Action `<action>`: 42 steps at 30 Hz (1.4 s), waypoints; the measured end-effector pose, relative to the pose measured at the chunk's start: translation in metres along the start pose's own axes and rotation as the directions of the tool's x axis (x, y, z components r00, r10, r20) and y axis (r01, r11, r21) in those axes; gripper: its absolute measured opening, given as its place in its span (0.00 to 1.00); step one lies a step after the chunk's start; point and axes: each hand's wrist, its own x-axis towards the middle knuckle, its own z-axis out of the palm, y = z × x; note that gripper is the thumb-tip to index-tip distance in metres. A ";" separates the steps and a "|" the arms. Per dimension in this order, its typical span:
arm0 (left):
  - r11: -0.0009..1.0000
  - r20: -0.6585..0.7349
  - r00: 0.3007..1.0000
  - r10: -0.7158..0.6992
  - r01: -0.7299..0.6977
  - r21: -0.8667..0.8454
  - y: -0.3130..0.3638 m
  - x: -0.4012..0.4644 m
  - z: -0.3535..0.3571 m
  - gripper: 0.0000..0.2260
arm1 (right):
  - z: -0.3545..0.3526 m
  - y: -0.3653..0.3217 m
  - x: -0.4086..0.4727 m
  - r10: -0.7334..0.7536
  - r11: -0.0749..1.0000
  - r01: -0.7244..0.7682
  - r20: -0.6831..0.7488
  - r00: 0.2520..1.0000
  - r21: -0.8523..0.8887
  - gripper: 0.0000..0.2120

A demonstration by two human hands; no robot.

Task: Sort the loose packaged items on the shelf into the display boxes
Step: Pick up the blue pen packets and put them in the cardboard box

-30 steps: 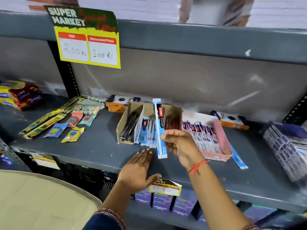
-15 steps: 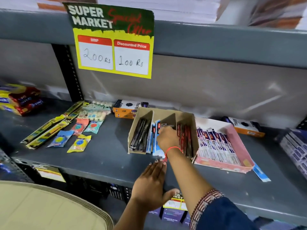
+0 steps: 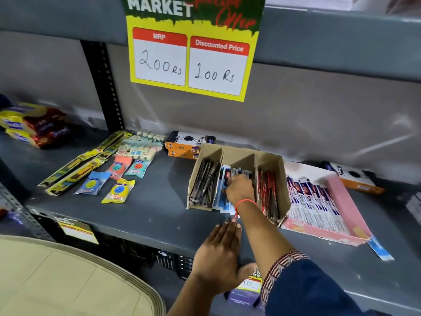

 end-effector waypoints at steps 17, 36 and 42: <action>0.994 -0.091 0.991 -0.095 0.099 0.039 0.021 0.007 0.004 0.45 | -0.147 0.184 -0.064 0.403 0.902 -0.183 -0.610 0.682 0.392 0.13; 0.955 -0.163 0.948 -0.273 0.288 0.077 0.039 0.022 0.024 0.40 | -0.187 0.260 -0.022 0.472 0.777 -0.362 -0.097 0.876 0.515 0.12; 0.954 -0.174 0.948 -0.268 0.286 0.091 0.041 0.022 0.023 0.41 | -0.201 0.220 -0.060 0.198 0.302 -0.108 0.048 0.979 0.947 0.09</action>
